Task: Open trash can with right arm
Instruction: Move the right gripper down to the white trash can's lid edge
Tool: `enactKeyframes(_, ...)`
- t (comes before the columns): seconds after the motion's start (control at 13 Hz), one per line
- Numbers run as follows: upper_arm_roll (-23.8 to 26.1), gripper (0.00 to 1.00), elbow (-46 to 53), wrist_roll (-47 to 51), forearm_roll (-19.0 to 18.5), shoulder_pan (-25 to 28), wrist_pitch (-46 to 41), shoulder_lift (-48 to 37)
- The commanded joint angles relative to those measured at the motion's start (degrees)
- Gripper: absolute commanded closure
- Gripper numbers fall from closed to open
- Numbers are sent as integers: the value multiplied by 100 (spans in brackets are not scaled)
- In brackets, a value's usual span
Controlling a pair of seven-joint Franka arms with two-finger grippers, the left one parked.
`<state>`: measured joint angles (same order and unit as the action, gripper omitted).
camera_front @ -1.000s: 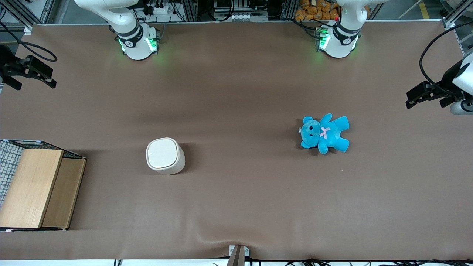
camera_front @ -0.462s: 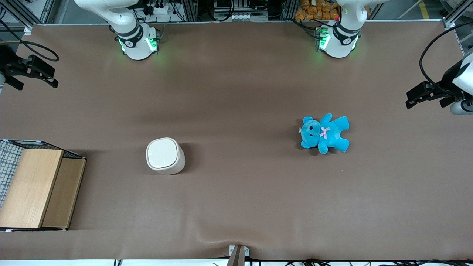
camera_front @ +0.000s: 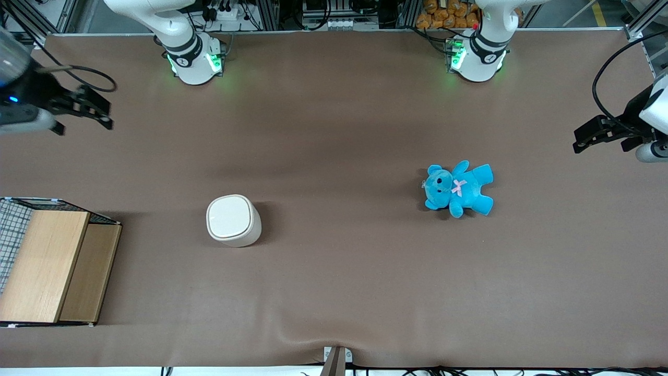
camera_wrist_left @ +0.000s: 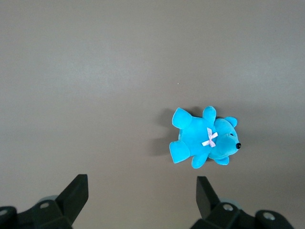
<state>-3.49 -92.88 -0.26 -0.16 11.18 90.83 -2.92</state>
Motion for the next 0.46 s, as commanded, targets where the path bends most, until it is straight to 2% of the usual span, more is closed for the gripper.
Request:
enactKeyframes(0.0,225,48,6,149,-28,78,373,414)
enactKeyframes(0.23,498,81,-142,367,-80,139,952,827)
enactKeyframes(0.38,639,94,-344,614,-115,139,1470,1108)
